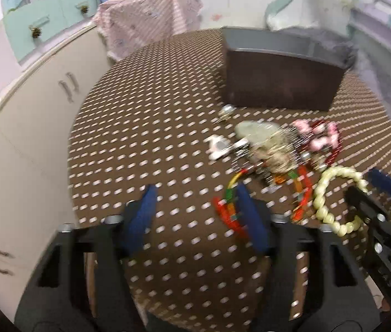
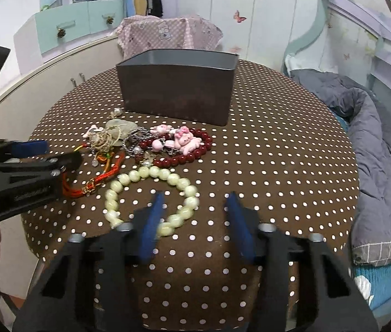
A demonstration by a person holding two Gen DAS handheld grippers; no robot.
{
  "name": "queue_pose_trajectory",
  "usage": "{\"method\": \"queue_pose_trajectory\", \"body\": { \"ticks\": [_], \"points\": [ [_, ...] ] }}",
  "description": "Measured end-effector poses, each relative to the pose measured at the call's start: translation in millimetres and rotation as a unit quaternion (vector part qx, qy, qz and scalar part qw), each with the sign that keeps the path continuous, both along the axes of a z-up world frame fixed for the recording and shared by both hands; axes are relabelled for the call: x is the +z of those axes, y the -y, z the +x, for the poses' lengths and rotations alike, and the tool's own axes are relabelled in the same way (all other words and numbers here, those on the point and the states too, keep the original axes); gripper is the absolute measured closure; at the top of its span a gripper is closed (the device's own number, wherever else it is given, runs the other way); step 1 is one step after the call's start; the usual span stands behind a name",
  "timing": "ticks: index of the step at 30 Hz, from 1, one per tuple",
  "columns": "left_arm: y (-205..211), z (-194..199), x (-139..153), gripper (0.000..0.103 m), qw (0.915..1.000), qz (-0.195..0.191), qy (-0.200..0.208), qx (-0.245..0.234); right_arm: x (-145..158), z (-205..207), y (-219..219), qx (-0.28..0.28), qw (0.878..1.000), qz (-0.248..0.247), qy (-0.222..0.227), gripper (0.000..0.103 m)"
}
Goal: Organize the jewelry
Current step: 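Lower both tools toward the jewelry pile beside the metal box, then grasp the cream bead bracelet with the right tool while the left tool grasps the red cord bracelet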
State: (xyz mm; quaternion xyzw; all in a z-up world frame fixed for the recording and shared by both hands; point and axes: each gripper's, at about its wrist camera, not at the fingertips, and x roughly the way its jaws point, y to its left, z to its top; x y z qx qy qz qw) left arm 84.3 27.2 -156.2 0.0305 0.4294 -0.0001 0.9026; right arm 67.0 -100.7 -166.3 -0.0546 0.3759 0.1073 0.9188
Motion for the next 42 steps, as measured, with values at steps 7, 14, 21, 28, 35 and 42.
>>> {"method": "queue_pose_trajectory", "body": {
  "ticks": [7, 14, 21, 28, 35, 42],
  "points": [
    [11.2, -2.4, 2.7, 0.095, 0.9996, -0.005, 0.003, -0.026, 1.7, -0.2, 9.3, -0.001, 1.0, 0.004, -0.001, 0.095],
    [1.1, -5.1, 14.5, 0.097, 0.9986, -0.042, 0.011, -0.03, 14.5, -1.9, 15.4, -0.014, 1.0, 0.01, 0.015, 0.095],
    [-10.4, -0.5, 28.8, 0.097, 0.9973, -0.061, 0.025, -0.031, 28.6, 0.1, 20.5, -0.023, 0.999, 0.017, 0.034, 0.095],
    [-14.8, 1.4, 27.5, 0.096, 0.9979, -0.04, 0.022, -0.046, 36.5, 3.8, 23.1, -0.025, 0.999, 0.018, 0.044, 0.095],
    [-25.8, 4.8, 4.2, 0.094, 0.9964, -0.064, -0.025, -0.049, 30.2, 8.7, 23.1, -0.028, 0.999, 0.023, 0.03, 0.095],
    [-23.1, 3.5, 11.2, 0.022, 0.9956, -0.063, 0.002, -0.069, 25.9, 12.6, 23.9, -0.031, 0.999, 0.024, 0.019, 0.095]
  ]
}}
